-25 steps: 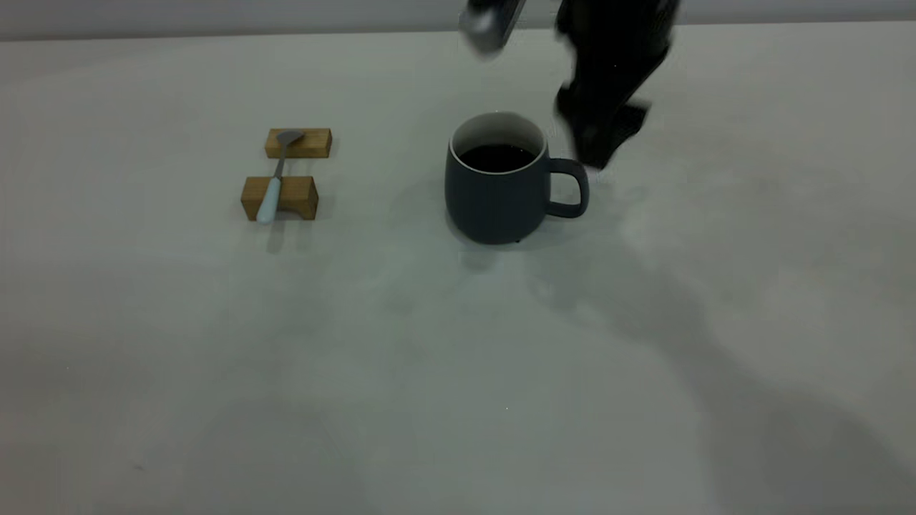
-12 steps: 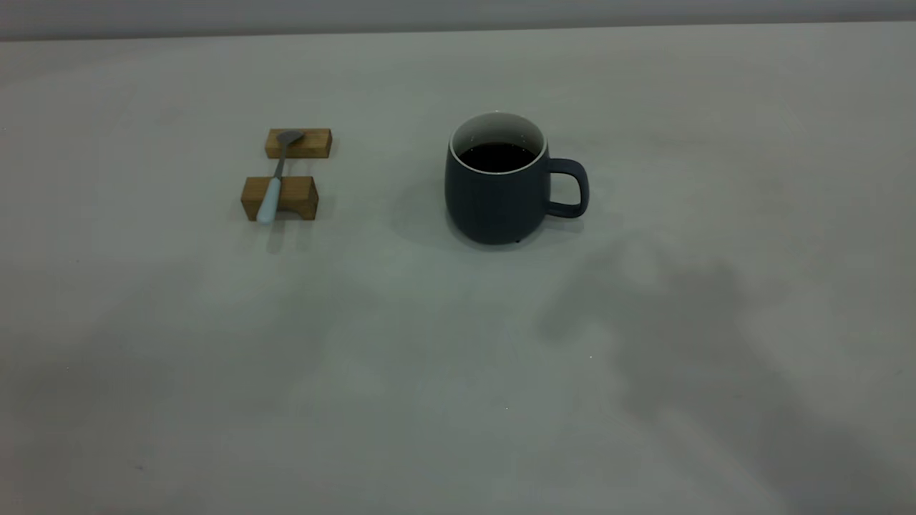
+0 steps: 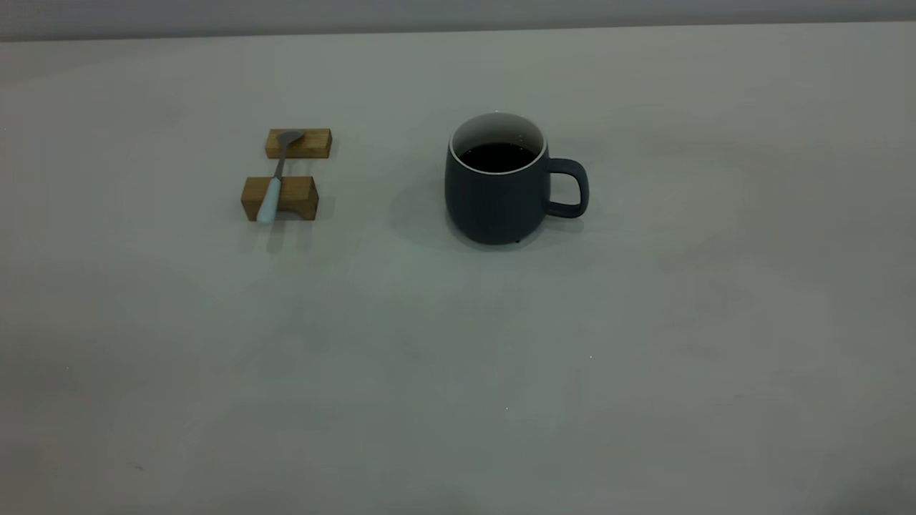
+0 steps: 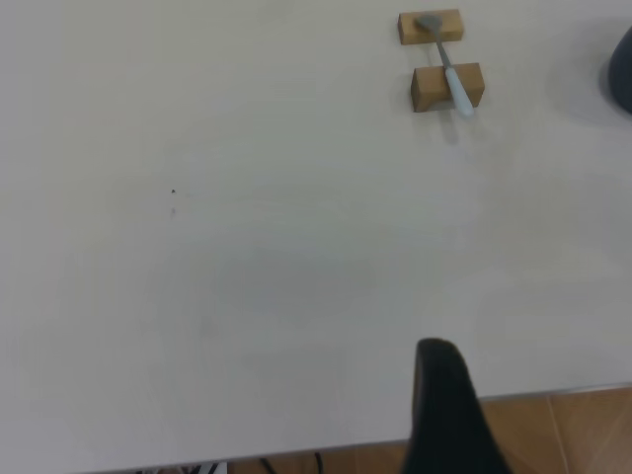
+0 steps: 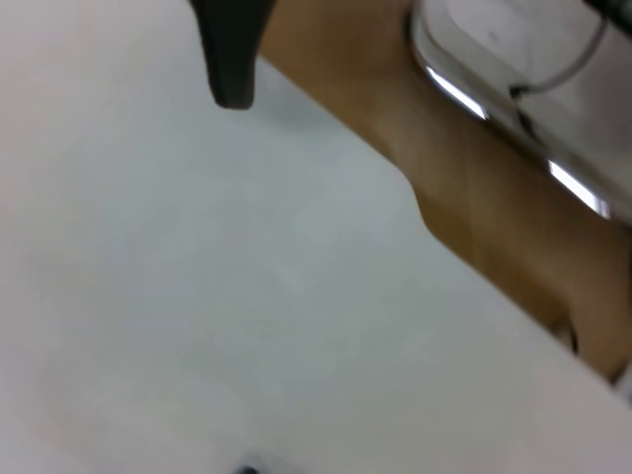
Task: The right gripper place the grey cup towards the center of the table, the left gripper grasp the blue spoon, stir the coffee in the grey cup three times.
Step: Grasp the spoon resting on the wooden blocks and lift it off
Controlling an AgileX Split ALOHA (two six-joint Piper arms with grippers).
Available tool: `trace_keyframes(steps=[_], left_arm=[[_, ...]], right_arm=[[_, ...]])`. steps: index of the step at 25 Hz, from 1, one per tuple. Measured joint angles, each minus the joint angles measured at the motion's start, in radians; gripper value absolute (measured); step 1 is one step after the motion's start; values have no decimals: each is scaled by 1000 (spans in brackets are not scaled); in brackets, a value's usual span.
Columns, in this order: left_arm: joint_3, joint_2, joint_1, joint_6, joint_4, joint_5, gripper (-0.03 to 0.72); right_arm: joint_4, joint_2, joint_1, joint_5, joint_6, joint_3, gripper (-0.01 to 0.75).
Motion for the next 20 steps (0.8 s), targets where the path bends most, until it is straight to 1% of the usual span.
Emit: trace_keyframes(steps=[4,8,10,13,18,20], left_arm=[[0,0,0,0,0,0,519],[0,0,0,0,0,0,519],[0,0,0,0,0,0,519],[0,0,0,0,0,0,519],[0,0,0,0,0,0,519],[0,0,0,0,0,0,519]], right_arm=[[62,-301,-120,-15,58,188,620],[136,-520,-239,-89,66,297,608],[146,-579,-292,-119,69,328,604],[148,-613,-353,-127,73,340,595],[118,-614,-427,-131,89,343,591],[84,-614,-442,-131,100,343,591]])
